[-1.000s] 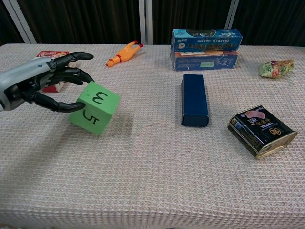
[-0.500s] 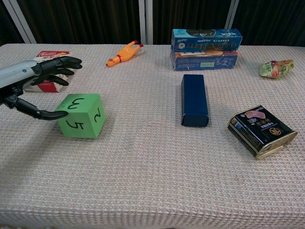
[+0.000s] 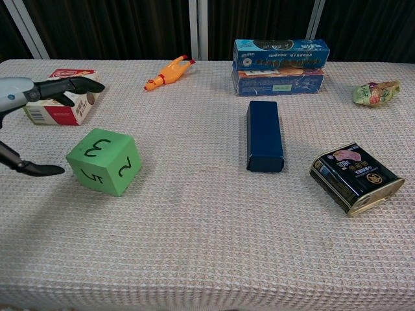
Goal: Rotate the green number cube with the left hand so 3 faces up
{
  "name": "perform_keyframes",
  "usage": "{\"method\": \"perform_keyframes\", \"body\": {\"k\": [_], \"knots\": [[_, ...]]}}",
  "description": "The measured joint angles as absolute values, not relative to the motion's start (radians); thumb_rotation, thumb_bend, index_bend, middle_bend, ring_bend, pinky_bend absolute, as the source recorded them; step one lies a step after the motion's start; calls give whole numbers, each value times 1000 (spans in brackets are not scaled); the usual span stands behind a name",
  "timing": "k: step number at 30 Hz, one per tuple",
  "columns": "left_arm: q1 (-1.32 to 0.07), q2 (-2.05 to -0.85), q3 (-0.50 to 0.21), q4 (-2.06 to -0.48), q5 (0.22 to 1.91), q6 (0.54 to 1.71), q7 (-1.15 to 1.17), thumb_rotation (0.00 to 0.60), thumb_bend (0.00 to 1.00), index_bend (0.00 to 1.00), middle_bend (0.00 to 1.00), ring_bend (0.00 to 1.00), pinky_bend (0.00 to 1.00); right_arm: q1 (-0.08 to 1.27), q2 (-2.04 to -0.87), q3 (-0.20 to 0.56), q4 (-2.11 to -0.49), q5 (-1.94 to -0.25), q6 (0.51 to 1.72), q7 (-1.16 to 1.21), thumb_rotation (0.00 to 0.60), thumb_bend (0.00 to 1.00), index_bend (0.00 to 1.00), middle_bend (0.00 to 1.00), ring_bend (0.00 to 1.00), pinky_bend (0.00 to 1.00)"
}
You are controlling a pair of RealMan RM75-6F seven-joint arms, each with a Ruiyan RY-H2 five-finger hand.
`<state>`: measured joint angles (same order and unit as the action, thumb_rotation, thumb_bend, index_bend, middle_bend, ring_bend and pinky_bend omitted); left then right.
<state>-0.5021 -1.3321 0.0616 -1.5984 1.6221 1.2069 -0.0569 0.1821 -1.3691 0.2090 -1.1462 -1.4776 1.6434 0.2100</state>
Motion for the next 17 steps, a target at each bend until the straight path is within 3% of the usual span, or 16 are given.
{"method": "perform_keyframes", "body": {"k": [5, 9, 13, 17], "knots": [[-428, -1282, 72, -1677, 1623, 1308, 134, 600, 177, 31, 47, 46, 158, 135, -1353, 175, -1171, -1494, 1679, 198, 600, 471, 0, 0, 0, 0], [-304, -1261, 85, -1681, 1621, 1491, 292, 600, 177, 64, 47, 46, 158, 71, -1338, 121, -1194, -1500, 1695, 168, 600, 434, 0, 0, 0, 0], [-161, -1248, 96, -1627, 1602, 1657, 345, 600, 178, 65, 47, 45, 158, 11, -1306, 66, -1252, -1478, 1671, 121, 600, 384, 0, 0, 0, 0], [-75, -1245, 102, -1532, 1575, 1717, 329, 600, 176, 65, 47, 44, 158, -14, -1282, 41, -1304, -1449, 1620, 84, 600, 379, 0, 0, 0, 0]]}}
